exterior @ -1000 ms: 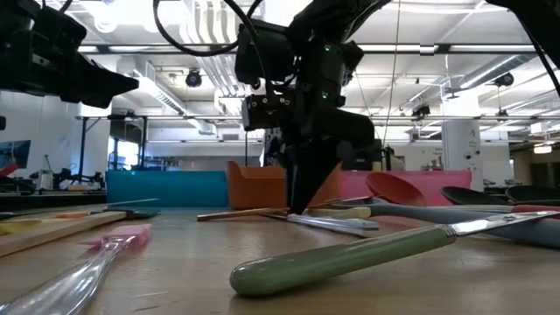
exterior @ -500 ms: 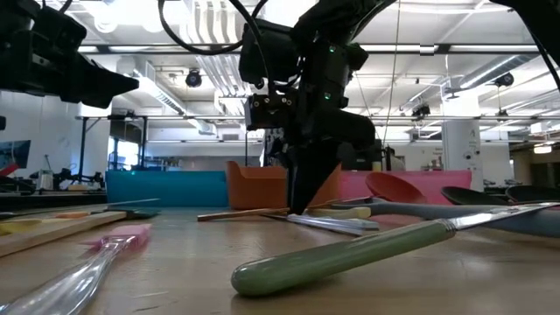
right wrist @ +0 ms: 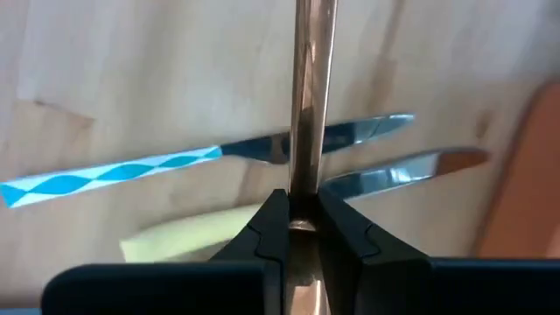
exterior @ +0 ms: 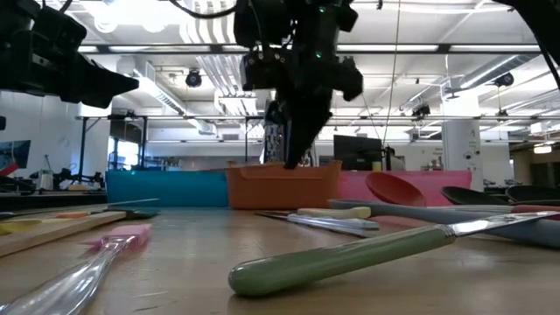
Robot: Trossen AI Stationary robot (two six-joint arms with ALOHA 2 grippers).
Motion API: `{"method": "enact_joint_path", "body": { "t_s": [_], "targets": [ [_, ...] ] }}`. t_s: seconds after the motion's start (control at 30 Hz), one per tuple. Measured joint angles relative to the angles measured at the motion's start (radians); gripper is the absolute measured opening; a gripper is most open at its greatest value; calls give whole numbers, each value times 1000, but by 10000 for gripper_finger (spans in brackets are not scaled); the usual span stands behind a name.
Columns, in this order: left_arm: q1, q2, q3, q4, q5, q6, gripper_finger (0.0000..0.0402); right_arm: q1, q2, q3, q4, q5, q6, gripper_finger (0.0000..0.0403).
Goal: Pick & Place Kitchen Items
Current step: Put the bronze table knife into the brown bin
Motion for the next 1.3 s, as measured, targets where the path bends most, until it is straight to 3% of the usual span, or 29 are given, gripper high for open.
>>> {"method": "enact_joint_path", "body": {
  "t_s": [0.37,0.57,0.73,1.0,1.3],
  "targets": [
    [0,0,0,0,0,0,14,-162,-6,196,-1,-6,-110,28],
    [0,0,0,0,0,0,14,-295,-7,230,136,-194,-148,28],
    [0,0,0,0,0,0,14,-364,-3,227,196,-354,-296,28],
    [0,0,0,0,0,0,14,-406,-2,135,214,-411,-485,28],
    [0,0,0,0,0,0,14,-420,0,-62,402,-357,-550,27]
  ]
}}
